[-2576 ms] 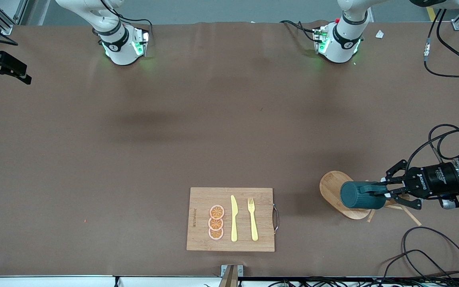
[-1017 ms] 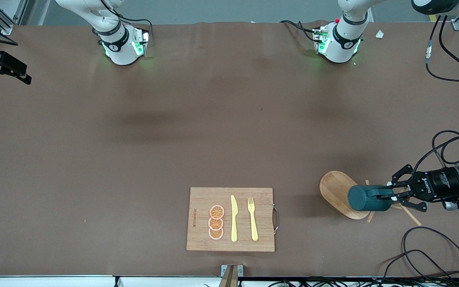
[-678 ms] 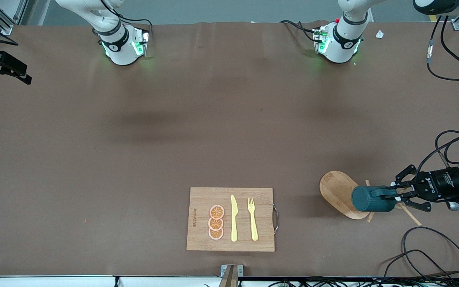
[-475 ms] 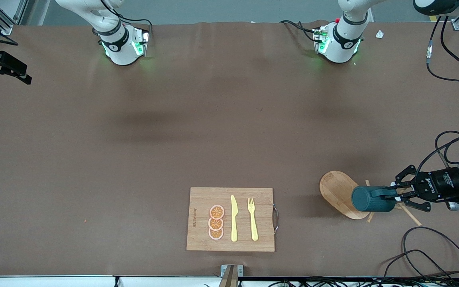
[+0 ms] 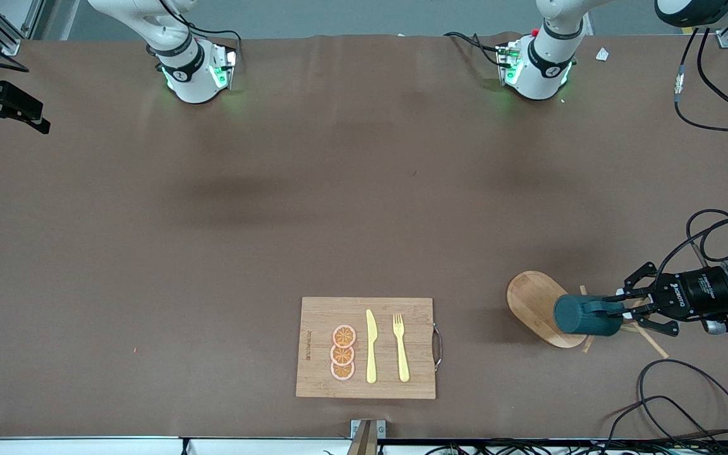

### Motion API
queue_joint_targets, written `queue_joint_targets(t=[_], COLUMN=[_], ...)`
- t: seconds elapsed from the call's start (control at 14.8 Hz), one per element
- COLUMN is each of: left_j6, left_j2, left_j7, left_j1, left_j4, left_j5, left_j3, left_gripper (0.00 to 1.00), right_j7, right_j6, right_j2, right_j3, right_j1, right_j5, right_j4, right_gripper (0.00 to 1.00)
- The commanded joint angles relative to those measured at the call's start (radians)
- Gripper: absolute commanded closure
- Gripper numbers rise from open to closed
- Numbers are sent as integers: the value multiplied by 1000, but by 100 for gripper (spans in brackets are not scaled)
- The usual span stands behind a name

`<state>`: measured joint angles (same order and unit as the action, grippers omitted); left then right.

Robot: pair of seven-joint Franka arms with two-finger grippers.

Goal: Pass cup and hang on rack
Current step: 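Hang the mug handle onto a rack peg with the left gripper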

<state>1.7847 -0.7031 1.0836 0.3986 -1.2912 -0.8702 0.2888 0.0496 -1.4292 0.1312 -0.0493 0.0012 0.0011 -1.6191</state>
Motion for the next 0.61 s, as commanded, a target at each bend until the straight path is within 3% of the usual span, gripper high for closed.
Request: queue_joint_targets(t=[0.0,0.14,0.34,0.54], left_j6=[-7,-8,-10,-36], left_j2=[1,8,48,99], left_j7=[-11,-13,-7,-7], left_j1=[6,5,-4,-17], left_j4=[3,3,3,3], left_j5=[-13,-12,-4,106], left_j3=[3,6,10,38], left_gripper=[35,0,0,0], right_j7=[0,1,1,1], right_j6=[0,0,0,0], right_j2=[18,18,18,18], right_j3=[0,0,2,0], right_j1=[-3,-3,-3,-3], right_j5=[11,11,11,11], right_j4=[-12,-12,-12,-12], right_gripper=[0,0,0,0])
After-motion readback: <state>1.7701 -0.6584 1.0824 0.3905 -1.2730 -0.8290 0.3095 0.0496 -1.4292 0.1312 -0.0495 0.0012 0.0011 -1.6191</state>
